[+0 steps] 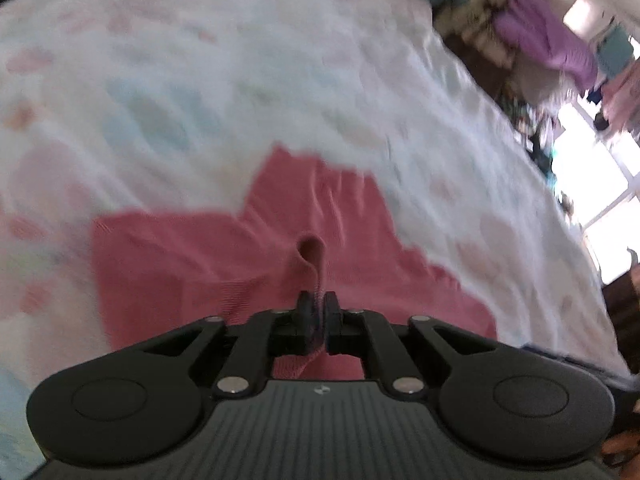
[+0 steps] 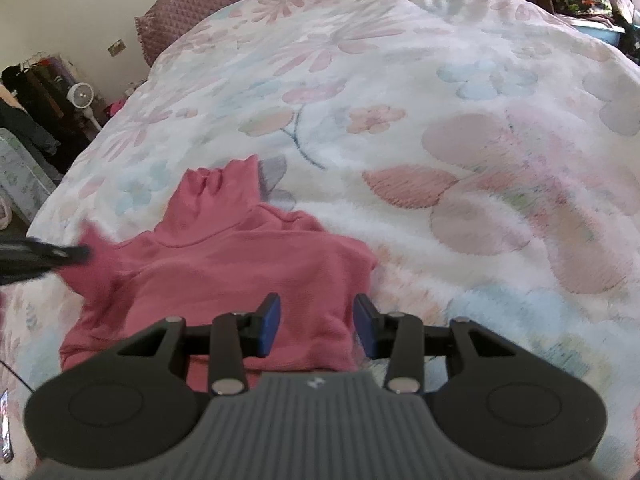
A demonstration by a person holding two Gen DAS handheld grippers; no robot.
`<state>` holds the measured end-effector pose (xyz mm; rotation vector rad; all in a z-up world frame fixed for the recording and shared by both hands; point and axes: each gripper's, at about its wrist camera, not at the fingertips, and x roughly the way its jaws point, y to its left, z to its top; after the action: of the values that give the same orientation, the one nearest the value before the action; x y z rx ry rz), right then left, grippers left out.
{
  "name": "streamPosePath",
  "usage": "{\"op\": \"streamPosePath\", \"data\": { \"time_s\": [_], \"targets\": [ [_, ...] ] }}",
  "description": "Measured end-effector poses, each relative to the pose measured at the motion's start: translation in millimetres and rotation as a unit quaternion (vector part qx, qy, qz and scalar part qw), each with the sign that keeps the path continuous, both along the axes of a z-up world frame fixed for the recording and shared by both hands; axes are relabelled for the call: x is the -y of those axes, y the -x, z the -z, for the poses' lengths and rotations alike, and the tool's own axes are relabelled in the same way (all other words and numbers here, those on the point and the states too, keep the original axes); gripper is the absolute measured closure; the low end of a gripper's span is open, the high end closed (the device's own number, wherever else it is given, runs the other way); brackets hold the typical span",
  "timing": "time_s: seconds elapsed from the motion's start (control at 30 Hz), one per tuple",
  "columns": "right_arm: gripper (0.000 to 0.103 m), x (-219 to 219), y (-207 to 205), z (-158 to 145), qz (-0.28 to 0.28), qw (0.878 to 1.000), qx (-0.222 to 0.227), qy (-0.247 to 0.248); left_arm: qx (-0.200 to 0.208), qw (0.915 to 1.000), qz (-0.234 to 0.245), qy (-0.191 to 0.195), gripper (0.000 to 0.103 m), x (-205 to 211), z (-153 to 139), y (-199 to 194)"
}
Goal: Fold small clothes
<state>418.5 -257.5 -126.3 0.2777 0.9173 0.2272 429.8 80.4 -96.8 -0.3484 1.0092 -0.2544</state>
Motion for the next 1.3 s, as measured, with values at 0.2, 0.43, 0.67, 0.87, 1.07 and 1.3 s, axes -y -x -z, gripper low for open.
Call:
{"op": "streamPosePath", "data": {
  "time_s": [0.2, 0.43, 0.67, 0.87, 1.07, 1.3],
  "targets": [
    [0.065, -6, 7, -9, -0.018, 1.0, 0.012, -0.002, 0.024, 0.9983, -0.03, 0.043, 0.051, -32, -5, 18],
    [0.077, -45, -1, -15, -0.058, 0.997, 0.005, -0.054, 0.033, 0.9959, 0.046, -0.071, 0.059, -47, -2, 49],
    [0.077, -117, -13, -6, -0.12, 0.988, -0.024, -0.099, 0.036, 0.9899, 0.087, -0.106, 0.066, -43, 19, 59],
    [0.097, -156, -33, 17, -0.121, 0.983, -0.07, -0.12, 0.042, 0.9807, 0.115, -0.153, 0.097, -36, 26, 59],
    [0.103, -153, -35, 3, -0.119, 0.987, -0.053, -0.097, 0.047, 0.9703, 0.148, -0.185, 0.098, -36, 23, 70],
    [0.095, -147, -35, 22, -0.129, 0.985, -0.08, -0.085, 0.035, 0.9816, 0.122, -0.143, 0.075, -48, 19, 64]
  ]
}}
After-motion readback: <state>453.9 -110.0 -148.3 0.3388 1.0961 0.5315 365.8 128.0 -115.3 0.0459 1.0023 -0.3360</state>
